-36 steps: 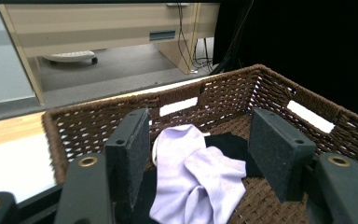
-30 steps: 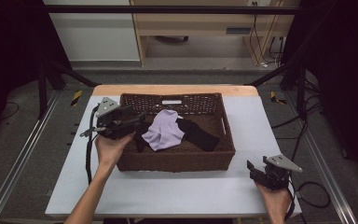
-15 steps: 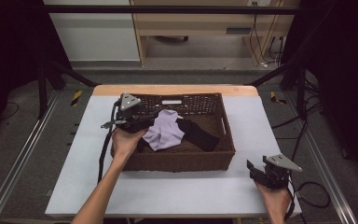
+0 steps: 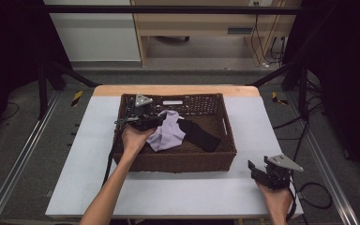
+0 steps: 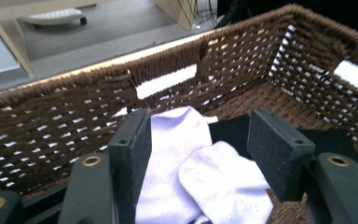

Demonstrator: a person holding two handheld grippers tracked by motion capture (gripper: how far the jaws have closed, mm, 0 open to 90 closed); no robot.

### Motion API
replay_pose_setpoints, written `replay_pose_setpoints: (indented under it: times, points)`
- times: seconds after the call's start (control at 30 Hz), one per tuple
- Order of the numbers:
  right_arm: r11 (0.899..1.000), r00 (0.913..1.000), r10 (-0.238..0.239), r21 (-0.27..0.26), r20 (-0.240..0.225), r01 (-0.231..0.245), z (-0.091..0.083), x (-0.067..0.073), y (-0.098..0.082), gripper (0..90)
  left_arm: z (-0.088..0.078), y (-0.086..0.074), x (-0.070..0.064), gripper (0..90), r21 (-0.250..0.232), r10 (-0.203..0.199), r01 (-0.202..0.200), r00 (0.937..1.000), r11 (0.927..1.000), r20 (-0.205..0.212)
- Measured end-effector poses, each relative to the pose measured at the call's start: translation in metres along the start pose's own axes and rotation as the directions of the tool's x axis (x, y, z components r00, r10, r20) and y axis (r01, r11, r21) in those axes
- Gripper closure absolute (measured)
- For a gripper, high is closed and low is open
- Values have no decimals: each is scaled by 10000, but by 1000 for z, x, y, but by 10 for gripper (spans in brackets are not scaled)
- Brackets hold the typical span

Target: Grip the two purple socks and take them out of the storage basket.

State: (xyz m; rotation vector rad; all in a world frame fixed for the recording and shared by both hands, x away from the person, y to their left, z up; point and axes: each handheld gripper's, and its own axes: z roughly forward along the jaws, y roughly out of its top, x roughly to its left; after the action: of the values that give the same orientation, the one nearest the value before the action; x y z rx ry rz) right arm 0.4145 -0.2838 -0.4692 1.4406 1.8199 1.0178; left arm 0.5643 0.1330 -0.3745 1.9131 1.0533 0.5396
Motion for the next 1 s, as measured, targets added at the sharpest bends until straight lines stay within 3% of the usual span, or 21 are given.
replay_pose_setpoints:
  times: [0.17,0.3,0.47,0.63,0.87,1.0]
  points:
    - [10000,10000,-37,26,-22,37,1,0,0,342,11,4,-5,404,345,334,-328,9993,9989,-156]
    - [10000,10000,-59,3,-31,59,1,0,0,343,20,4,-7,419,550,142,-138,9999,9984,-68]
    - [10000,10000,-2,-8,-13,2,1,0,0,345,26,1,-9,452,1071,242,-239,9997,9940,-19]
    - [10000,10000,-43,7,-46,43,1,0,0,348,31,-2,-10,469,1821,399,-381,9992,9825,-62]
    - [10000,10000,-35,37,-44,35,2,0,0,349,40,-9,-17,499,2903,812,-885,9960,9528,370]
    - [10000,10000,-43,41,-39,43,1,0,0,348,44,-11,-16,512,3309,606,-660,9978,9413,267]
